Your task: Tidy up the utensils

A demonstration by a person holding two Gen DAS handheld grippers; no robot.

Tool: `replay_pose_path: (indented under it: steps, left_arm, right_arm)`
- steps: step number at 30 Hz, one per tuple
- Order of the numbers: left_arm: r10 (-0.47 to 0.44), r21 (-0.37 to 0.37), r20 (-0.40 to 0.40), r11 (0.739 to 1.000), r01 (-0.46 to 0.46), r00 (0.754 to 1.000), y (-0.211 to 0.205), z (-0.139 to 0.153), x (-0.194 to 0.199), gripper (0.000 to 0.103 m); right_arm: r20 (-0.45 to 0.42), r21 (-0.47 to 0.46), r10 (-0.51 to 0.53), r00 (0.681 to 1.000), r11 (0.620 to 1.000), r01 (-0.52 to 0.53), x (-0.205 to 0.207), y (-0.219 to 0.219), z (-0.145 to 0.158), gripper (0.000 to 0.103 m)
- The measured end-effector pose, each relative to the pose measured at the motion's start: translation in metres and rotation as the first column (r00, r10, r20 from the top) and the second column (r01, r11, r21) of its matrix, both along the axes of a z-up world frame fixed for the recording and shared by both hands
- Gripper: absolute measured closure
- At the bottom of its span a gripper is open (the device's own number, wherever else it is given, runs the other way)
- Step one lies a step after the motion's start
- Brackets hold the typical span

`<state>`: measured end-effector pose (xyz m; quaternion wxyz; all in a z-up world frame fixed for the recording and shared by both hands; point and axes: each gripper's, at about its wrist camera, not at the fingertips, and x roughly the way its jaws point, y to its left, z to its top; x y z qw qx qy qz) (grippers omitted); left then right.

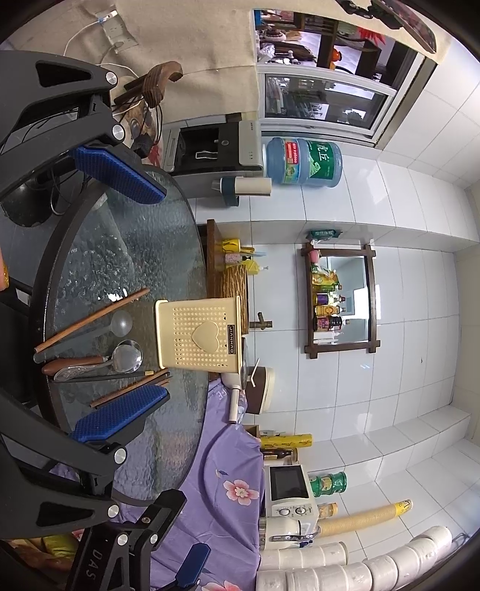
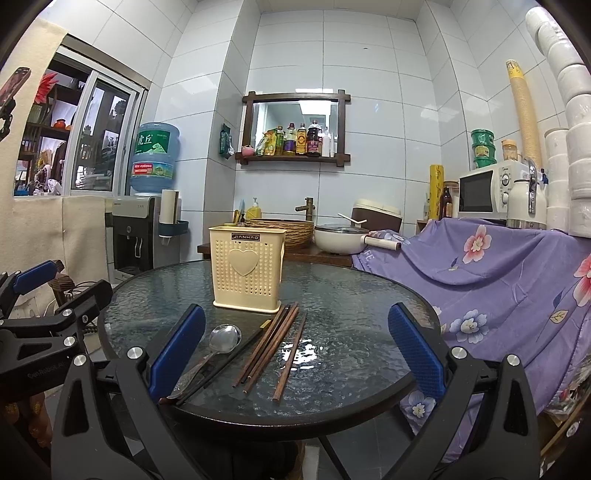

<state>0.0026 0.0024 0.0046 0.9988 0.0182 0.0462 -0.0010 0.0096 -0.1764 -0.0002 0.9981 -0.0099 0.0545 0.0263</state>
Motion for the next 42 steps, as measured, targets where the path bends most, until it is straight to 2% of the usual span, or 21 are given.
replay_pose_path:
  steps: [42]
  left_arm:
    - [-0.012,-0.001,-0.003,1.0,0.012,1.0,-0.0045,0.0002,-0.0031,0.006]
  right_arm:
    - [0.001,0.005,-0.004,1.0,1.0,0.004,-0.0005,-0.0043,0.0023,0.005]
